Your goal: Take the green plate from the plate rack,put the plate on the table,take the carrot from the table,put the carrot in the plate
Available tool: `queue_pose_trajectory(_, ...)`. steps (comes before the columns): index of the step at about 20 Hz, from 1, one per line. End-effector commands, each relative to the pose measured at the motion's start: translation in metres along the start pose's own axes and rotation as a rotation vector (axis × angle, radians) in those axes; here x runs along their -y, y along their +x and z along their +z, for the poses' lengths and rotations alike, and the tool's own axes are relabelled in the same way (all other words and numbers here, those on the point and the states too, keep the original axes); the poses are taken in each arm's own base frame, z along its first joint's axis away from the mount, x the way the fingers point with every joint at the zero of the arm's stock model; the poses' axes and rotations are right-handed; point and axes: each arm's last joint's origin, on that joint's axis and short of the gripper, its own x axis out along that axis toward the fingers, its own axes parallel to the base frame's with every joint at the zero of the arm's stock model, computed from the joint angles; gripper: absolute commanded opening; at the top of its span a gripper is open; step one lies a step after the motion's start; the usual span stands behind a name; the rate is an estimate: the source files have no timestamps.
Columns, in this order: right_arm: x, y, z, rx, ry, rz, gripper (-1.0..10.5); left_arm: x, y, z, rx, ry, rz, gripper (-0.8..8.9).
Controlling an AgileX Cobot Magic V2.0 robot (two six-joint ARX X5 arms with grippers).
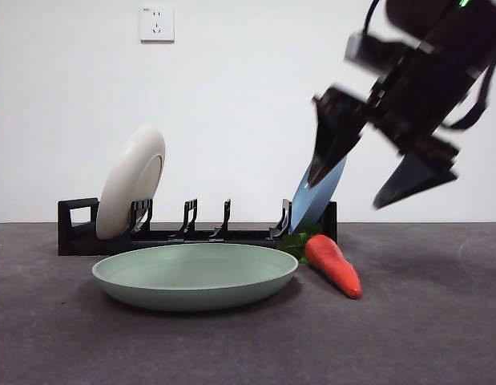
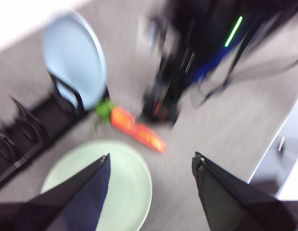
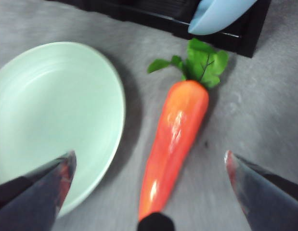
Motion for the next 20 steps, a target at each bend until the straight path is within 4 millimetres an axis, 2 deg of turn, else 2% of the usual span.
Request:
queue_pose_trajectory(1,0.004,0.021,0.0,0.011,0.042,-0.023,5.6,-0.006,-0.028,-0.002,0.063,-0.069,-0.013,2.9)
queue_pose_trajectory(5,0.012,0.052,-0.006,0.013,0.045,-0.078,5.6,-0.015,-0.062,-0.009,0.12,-0.114,-0.023,2.87)
queue_pose_trajectory(7,0.014,0.064,-0.009,0.016,0.044,-0.078,4.9,-0.017,-0.069,-0.013,0.119,-0.117,-0.022,2.87)
queue_pose_trajectory(10,0.016,0.076,-0.013,0.012,0.048,-0.121,4.9,-0.018,-0.072,-0.016,0.101,-0.116,-0.019,2.87)
queue_pose_trajectory(13,0.016,0.081,-0.016,0.0,0.049,-0.119,3.6,-0.018,-0.072,-0.017,0.086,-0.112,-0.015,2.87)
queue_pose_trajectory(16,0.015,0.082,-0.016,-0.002,0.048,-0.111,1.1,-0.018,-0.072,-0.018,0.084,-0.111,-0.012,2.87)
queue_pose_trajectory(20,0.013,0.082,-0.016,-0.002,0.077,-0.107,-0.1,-0.018,-0.072,-0.018,0.083,-0.108,-0.011,2.87)
